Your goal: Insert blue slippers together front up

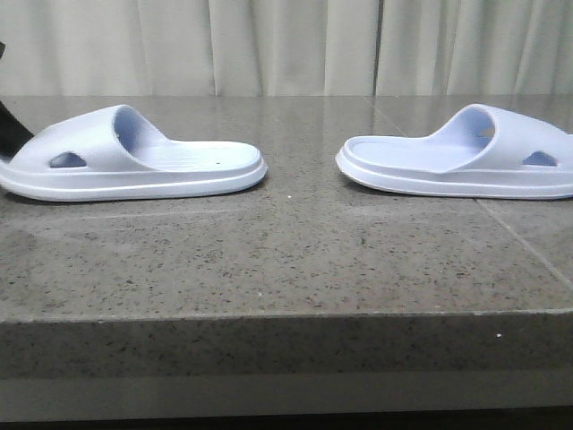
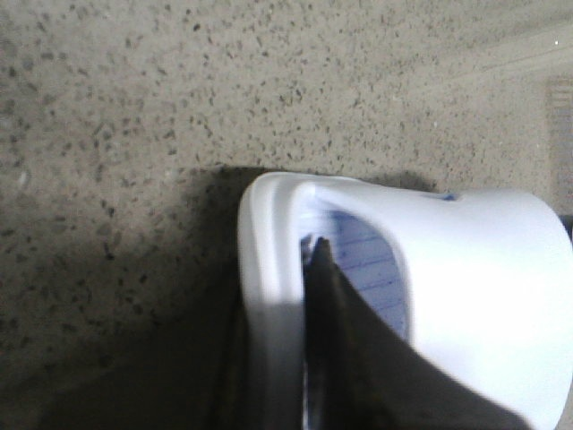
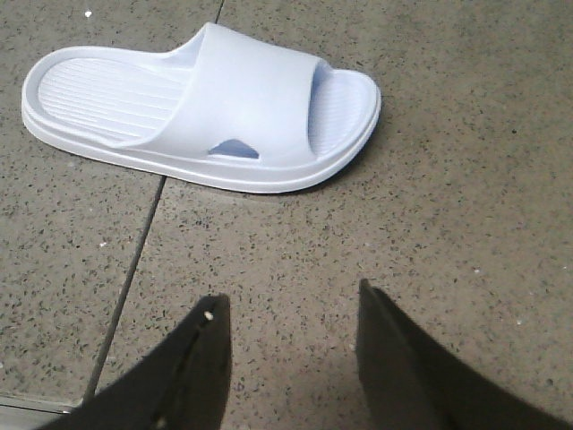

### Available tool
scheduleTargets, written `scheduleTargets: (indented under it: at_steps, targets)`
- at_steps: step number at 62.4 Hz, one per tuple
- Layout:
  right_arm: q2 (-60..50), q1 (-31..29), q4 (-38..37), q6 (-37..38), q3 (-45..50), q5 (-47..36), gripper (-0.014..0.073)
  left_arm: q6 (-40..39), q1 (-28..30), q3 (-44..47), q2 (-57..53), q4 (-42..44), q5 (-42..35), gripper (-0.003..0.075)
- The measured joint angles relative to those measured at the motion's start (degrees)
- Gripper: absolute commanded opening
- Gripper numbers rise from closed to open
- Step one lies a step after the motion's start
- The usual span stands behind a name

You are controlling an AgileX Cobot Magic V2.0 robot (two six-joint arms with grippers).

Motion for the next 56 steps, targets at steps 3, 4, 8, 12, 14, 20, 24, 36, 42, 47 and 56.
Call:
scheduleTargets:
  at_steps: [3,4,8,12,14,20,24,36,42,47,56]
  targets:
    - [0.0,0.0,0.0,0.0,0.0,0.0,0.0364,0.0,0.0,0.0,0.09,0.0,0.0,-0.002]
    - [0.0,0.0,0.0,0.0,0.0,0.0,0.0364,0.0,0.0,0.0,0.09,0.0,0.11,-0.002]
    - [0.0,0.0,0.0,0.0,0.0,0.0,0.0364,-0.1,0.0,-0.15,0.09,0.0,0.36,-0.002]
    - [0.0,0.0,0.0,0.0,0.0,0.0,0.0364,-0.1,0.0,-0.72,0.09,0.08,1.07,-0.002]
    - [0.0,0.0,0.0,0.0,0.0,0.0,0.0364,-0.1,0.0,-0.94,-0.03,0.13,1.17,-0.002]
    - [0.0,0.0,0.0,0.0,0.0,0.0,0.0364,-0.1,0.0,-1.15,-1.82,0.13,1.99,-0.002]
    - [0.0,0.0,0.0,0.0,0.0,0.0,0.0364,-0.1,0.0,-1.15,-4.09,0.22,2.84,-0.002]
    - [0.0,0.0,0.0,0.0,0.0,0.0,0.0364,2.79,0.0,3.55,-14.85,-2.64,3.26,-0.002]
    - [0.0,0.0,0.0,0.13,0.0,0.0,0.0364,5.91,-0.24,8.55,-19.83,-5.87,3.26,-0.002]
    - [0.93,-0.51,0.0,1.46,-0.74,0.0,0.0364,7.17,-0.39,11.23,-22.16,-7.3,3.77,-0.002]
    - [6.39,-5.01,0.11,3.85,-4.21,1.71,0.0364,7.59,-0.39,11.86,-22.83,-8.01,3.82,-0.002]
